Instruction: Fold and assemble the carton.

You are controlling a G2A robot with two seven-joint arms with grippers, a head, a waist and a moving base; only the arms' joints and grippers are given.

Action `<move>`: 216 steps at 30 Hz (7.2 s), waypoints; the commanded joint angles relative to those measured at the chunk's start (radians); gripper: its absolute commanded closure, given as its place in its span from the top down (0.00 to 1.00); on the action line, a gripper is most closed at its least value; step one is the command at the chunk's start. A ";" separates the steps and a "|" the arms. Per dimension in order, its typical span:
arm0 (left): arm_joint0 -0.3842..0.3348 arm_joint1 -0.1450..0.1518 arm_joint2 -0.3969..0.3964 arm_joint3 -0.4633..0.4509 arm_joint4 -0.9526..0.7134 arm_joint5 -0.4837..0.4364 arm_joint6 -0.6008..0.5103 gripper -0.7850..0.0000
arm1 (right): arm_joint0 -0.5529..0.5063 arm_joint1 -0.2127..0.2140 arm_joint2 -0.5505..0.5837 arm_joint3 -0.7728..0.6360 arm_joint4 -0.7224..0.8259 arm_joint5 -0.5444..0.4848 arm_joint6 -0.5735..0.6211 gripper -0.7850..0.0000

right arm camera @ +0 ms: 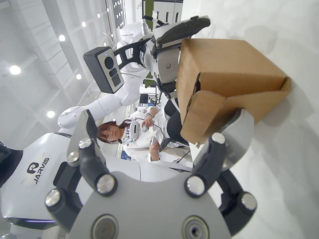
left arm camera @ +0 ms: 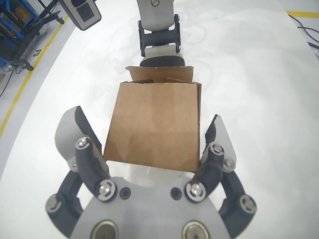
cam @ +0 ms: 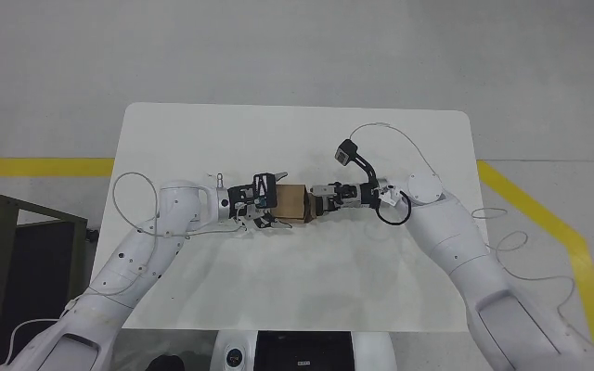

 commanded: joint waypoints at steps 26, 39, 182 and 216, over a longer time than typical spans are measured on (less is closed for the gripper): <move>0.001 0.000 0.002 0.003 0.005 0.001 0.000 1.00 | 0.005 0.002 0.002 0.048 -0.136 0.013 -0.039 0.32; 0.001 0.001 0.000 0.003 0.006 0.000 0.002 1.00 | 0.002 0.007 0.010 0.040 -0.183 0.025 -0.048 0.22; -0.038 0.113 -0.320 0.010 -0.654 0.121 -0.420 1.00 | -0.020 0.187 0.546 -0.197 -0.787 -0.417 -0.639 1.00; -0.027 0.118 -0.364 -0.014 -0.663 0.169 -0.438 1.00 | -0.044 0.208 0.601 -0.286 -0.966 -0.353 -0.802 1.00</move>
